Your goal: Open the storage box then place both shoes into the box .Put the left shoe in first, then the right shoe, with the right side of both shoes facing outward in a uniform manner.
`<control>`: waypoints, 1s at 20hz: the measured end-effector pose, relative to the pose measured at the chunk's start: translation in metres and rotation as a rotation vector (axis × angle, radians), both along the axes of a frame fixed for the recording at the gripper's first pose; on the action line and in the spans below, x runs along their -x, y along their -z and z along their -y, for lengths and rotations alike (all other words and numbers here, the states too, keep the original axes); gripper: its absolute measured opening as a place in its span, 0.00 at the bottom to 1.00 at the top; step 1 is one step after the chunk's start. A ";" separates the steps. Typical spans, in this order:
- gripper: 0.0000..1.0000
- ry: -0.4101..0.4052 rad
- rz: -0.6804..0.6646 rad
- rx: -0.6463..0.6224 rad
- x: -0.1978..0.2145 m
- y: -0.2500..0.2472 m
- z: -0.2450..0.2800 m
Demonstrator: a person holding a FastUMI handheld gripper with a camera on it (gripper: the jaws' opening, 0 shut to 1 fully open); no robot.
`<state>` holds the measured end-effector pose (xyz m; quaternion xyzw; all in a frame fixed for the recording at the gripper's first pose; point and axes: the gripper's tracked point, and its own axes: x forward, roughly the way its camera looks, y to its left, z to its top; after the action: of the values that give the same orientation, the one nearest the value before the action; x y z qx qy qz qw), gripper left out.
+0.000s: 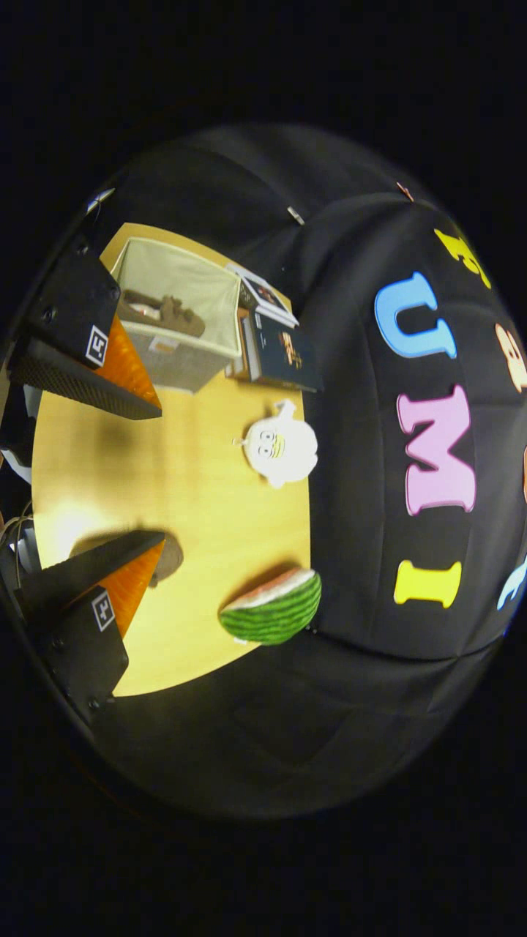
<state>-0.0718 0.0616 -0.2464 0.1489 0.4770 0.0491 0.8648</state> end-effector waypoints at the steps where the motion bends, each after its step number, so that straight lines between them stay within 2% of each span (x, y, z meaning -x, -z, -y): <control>1: 0.94 0.011 -0.015 0.007 0.005 0.012 0.020; 5: 0.93 0.031 -0.082 0.001 0.027 0.066 0.072; 12: 0.87 -0.077 -0.198 -0.050 0.063 0.164 0.092; 17: 0.77 -0.116 -0.215 -0.059 0.049 0.218 0.080; 20: 0.69 -0.093 -0.162 -0.024 0.027 0.234 0.072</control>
<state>-0.0985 -0.0108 -0.4804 0.1407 0.5510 0.0826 0.8184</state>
